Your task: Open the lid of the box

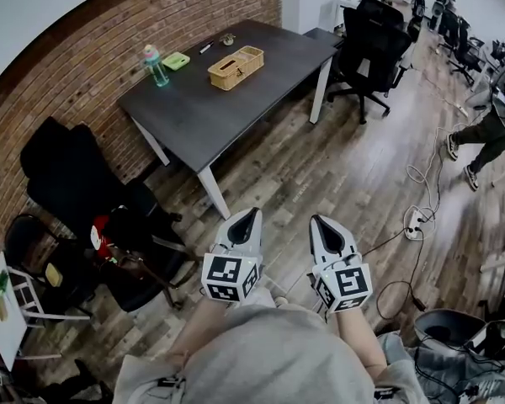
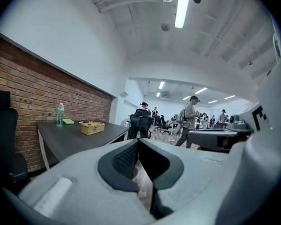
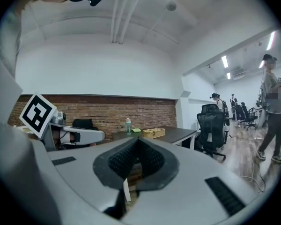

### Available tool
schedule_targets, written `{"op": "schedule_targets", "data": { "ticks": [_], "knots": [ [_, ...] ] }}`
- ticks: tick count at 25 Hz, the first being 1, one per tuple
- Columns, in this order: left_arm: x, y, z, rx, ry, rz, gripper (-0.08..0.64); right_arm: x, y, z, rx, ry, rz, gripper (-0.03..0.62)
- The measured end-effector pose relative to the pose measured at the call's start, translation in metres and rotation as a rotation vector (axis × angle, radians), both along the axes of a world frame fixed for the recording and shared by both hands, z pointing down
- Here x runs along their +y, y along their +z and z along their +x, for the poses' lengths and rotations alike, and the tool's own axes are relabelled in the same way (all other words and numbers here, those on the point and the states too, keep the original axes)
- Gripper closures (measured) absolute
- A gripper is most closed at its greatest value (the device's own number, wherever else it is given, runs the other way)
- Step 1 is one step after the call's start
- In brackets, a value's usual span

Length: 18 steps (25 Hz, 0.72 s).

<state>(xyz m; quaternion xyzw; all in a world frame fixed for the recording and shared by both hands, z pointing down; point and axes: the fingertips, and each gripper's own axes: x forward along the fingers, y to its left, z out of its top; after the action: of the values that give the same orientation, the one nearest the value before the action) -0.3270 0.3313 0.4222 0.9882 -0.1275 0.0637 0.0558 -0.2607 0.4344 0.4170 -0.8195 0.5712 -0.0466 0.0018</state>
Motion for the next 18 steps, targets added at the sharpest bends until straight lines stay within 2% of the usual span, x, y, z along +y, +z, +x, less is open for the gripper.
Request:
{"op": "schedule_targets", "data": {
  "ticks": [14,18],
  "knots": [
    [0.016,-0.002,-0.001,0.015,-0.014,-0.005,0.537,0.003,0.009,0.004,-0.025,-0.052,-0.012,0.586],
    [0.017,0.000,-0.001,0.012,-0.007,-0.015,0.505,0.003,0.015,0.005,-0.039,-0.062,-0.032,0.557]
  ]
}}
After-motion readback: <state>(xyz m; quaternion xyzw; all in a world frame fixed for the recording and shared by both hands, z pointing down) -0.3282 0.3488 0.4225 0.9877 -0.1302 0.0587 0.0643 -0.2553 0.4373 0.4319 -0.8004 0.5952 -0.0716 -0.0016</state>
